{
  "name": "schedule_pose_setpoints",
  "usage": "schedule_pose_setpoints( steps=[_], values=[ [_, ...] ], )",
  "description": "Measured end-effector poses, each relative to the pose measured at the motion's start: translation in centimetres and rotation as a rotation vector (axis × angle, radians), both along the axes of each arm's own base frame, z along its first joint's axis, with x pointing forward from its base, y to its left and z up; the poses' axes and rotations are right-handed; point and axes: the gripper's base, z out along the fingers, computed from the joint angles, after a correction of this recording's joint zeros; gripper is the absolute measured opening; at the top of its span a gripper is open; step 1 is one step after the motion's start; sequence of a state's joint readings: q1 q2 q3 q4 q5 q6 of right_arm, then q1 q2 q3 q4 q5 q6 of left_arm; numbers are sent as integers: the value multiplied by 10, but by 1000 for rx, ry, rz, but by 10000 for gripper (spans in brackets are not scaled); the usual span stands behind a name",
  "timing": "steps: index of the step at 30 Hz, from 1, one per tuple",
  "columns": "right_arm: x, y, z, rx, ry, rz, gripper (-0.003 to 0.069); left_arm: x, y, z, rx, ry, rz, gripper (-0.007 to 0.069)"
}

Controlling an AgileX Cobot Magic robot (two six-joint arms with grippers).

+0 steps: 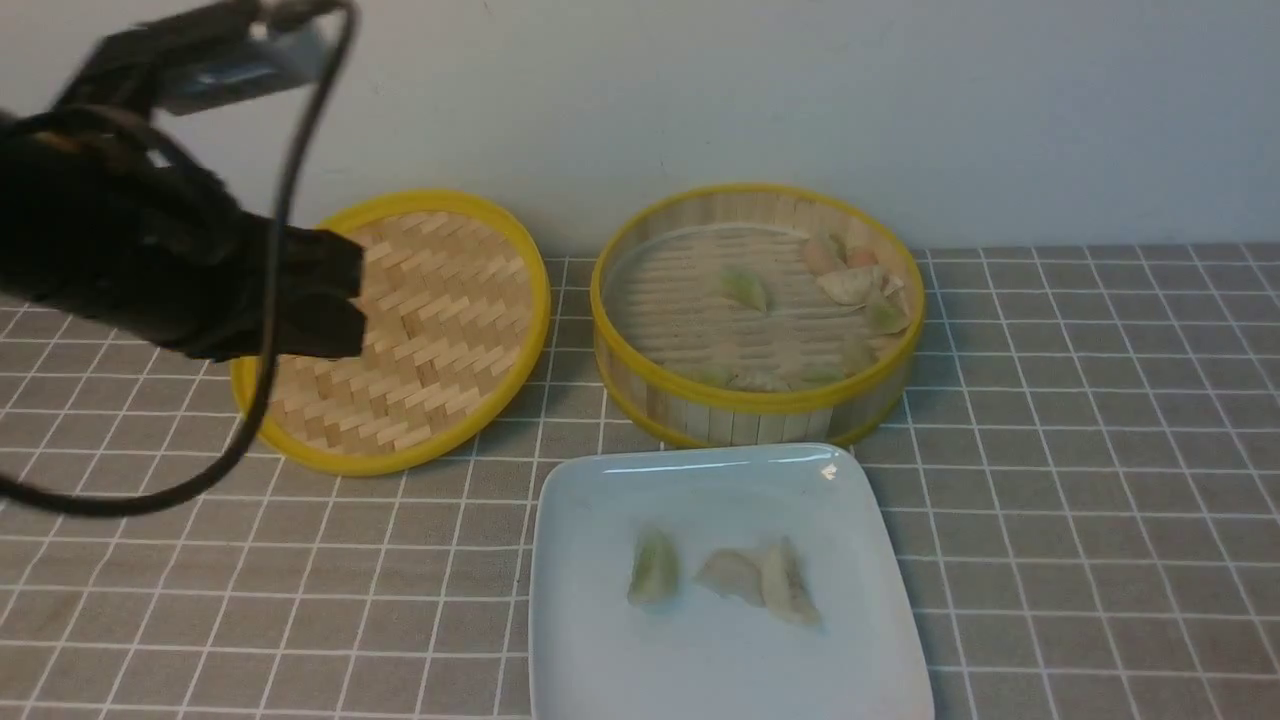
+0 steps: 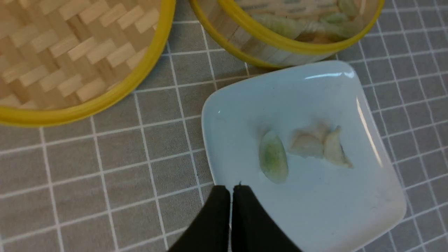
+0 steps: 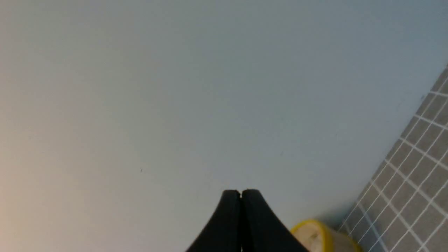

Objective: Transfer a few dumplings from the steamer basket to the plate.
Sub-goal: Use the left arm to grab a dumpling from the steamer

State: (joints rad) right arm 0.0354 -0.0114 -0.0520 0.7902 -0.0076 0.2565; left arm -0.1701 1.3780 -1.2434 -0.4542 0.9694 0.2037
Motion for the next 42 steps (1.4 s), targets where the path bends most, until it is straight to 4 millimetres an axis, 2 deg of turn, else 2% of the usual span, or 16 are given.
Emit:
schedule_pose_setpoints(
  steps=[1,2,4,5,8,12,15,19,26,29,32,33,34,35,38,42],
  values=[
    [-2,6,17,-88,8,51,-15,10,-14,-3,23,5,-49,-5],
    [-3,6,25,-118,-3,55,-15,11,-17,-6,29,14,-58,-5],
    [1,17,61,-303,64,153,-15,30,-49,-10,69,24,-155,-5],
    [9,22,85,-414,119,204,-15,39,-65,-16,88,48,-203,-5],
    [36,34,123,-671,316,344,-15,62,-105,-25,136,88,-315,-5],
    [77,42,145,-920,608,531,-15,93,-140,-35,234,85,-426,-5],
    [108,46,145,-1021,801,666,-15,117,-159,-39,284,19,-453,-5],
    [125,51,135,-1024,879,760,-15,137,-173,-54,299,-9,-458,-5],
    [130,58,122,-989,862,827,-15,152,-182,-87,322,29,-473,1],
    [132,60,122,-967,826,828,-15,161,-186,-110,330,34,-486,71],
    [133,61,123,-959,814,823,-15,166,-189,-121,328,18,-480,130],
    [133,61,123,-956,808,821,-15,169,-191,-129,326,8,-476,205],
    [133,61,123,-956,808,821,-15,170,-191,-130,325,7,-476,214],
    [134,61,123,-955,806,819,-15,173,-193,-138,323,-3,-471,288],
    [134,61,123,-955,805,818,-15,178,-194,-153,338,-3,-468,409],
    [134,61,123,-955,805,817,-15,181,-194,-162,370,-12,-466,473]
  ],
)
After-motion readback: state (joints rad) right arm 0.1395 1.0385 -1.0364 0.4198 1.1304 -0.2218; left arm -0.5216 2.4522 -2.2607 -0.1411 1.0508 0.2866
